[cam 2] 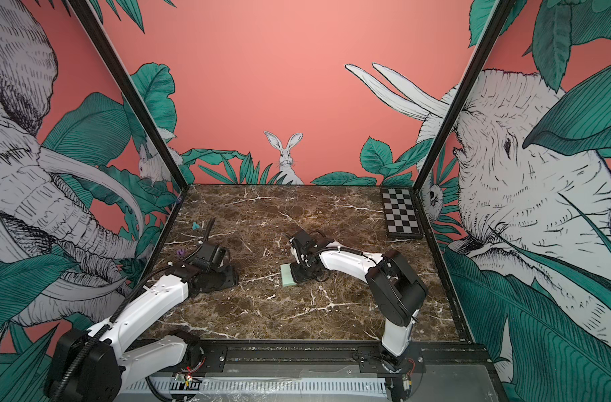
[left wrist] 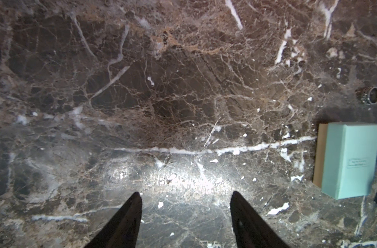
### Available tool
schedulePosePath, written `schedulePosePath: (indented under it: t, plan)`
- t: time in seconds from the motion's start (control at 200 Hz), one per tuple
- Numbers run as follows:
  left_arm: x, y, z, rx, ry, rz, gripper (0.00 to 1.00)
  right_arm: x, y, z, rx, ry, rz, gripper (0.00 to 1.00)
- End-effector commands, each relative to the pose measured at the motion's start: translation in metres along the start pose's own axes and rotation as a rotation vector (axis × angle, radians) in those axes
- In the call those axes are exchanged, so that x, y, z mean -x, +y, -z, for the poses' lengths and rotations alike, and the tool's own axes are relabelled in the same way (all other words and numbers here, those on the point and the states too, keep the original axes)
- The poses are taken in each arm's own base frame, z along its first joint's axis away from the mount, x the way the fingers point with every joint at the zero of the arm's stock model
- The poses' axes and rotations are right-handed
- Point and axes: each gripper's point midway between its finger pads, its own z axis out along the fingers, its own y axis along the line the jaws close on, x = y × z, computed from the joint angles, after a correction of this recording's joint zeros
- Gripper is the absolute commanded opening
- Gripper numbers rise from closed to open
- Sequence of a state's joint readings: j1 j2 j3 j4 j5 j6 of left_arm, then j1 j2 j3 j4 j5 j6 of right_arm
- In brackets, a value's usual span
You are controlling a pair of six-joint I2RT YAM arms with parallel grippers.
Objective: Take the rings out of the lift-off lid box
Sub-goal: Adjust the jewelry box at the center of the board.
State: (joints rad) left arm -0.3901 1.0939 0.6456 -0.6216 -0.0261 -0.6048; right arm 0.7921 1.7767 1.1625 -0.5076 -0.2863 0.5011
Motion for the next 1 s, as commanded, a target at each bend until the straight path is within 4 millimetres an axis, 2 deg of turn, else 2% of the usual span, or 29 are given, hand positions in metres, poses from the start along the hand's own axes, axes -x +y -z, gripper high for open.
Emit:
schedulePosePath:
  t: [0.0, 0.375, 0.995]
  plan:
    - [0.006, -0.003, 0.005, -0.009, -0.015, -0.001, 0.68, -0.002, 0.003, -0.006, 0.03, 0.003, -0.021, 0.31]
    - [0.002, -0.001, 0.002, -0.013, -0.009, 0.011, 0.68, -0.002, 0.007, -0.013, 0.058, 0.016, -0.037, 0.31]
    - [0.002, 0.0, 0.007, -0.01, -0.02, 0.008, 0.68, 0.0, 0.011, -0.012, 0.08, -0.004, -0.054, 0.32]
